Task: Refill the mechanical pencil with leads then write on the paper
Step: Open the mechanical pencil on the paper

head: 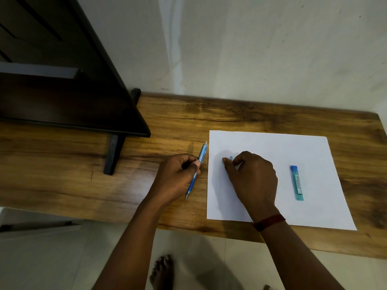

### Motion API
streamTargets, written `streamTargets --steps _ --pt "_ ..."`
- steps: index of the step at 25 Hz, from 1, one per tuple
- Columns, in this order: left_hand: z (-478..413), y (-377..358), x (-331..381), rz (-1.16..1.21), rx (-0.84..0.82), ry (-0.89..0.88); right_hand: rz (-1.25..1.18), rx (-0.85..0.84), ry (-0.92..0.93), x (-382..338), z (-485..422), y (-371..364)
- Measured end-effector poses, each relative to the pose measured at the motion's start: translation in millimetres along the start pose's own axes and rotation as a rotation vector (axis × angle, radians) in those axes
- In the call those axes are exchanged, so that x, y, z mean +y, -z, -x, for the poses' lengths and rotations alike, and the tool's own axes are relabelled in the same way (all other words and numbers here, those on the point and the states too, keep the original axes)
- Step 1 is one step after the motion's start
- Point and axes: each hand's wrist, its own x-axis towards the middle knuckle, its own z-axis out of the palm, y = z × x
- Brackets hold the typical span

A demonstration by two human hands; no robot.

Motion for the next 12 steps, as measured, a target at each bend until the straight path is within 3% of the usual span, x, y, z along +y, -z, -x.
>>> streamTargets --steps 5,12 --pt "-1 -7 4 -0.041 -0.036 -0.025 -0.132 0.034 0.003 -1 -6 12" --pt "1 -24 10 -0.125 -0.179 -0.106 -0.555 -0.151 -0.145 1 -10 29"
